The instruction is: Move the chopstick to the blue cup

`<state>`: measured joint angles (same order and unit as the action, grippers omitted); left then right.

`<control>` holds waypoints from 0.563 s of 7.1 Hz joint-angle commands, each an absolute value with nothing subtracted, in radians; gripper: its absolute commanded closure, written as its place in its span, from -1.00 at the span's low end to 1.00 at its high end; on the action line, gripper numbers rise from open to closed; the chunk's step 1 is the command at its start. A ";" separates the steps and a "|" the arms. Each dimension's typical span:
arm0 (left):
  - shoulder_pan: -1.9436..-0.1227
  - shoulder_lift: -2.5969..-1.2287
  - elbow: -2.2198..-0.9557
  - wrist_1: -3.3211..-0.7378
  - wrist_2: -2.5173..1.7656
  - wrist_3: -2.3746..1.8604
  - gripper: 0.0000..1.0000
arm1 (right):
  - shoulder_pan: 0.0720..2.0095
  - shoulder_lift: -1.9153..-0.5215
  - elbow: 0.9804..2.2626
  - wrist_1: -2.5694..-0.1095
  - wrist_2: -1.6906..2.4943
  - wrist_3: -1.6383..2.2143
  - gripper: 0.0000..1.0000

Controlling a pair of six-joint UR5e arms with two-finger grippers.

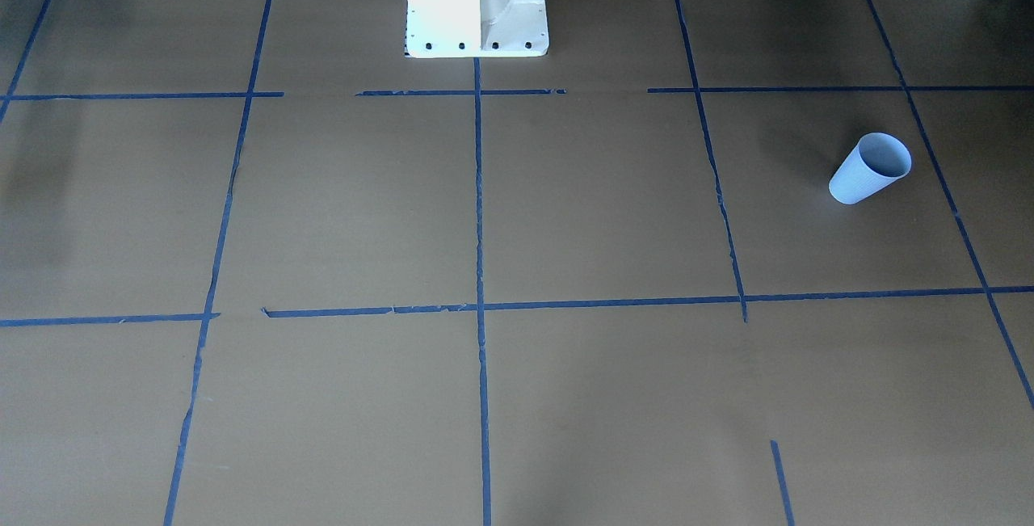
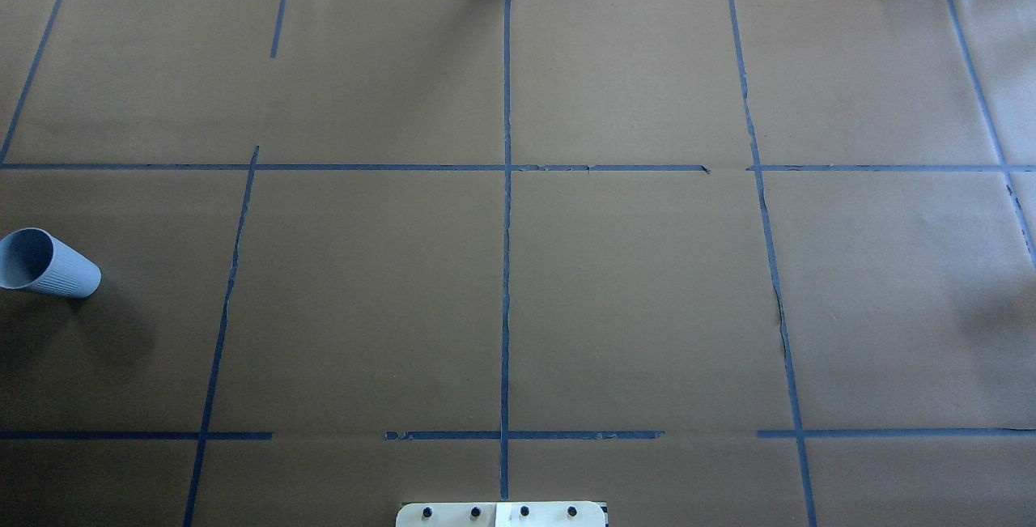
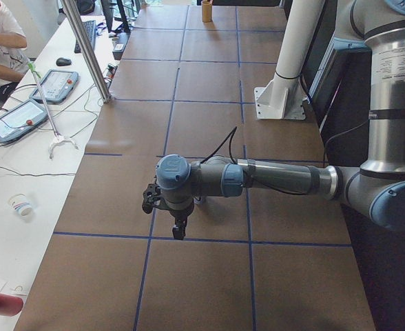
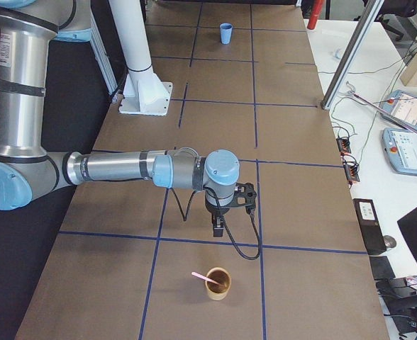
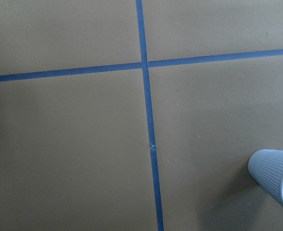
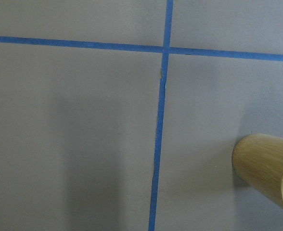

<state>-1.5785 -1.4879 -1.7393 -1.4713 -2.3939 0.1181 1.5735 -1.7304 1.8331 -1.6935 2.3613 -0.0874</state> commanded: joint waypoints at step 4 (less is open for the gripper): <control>-1.575 -1.489 -1.756 -1.473 -2.387 0.115 -1.00 | 1.574 -1.730 1.835 -1.694 2.362 -0.086 -1.00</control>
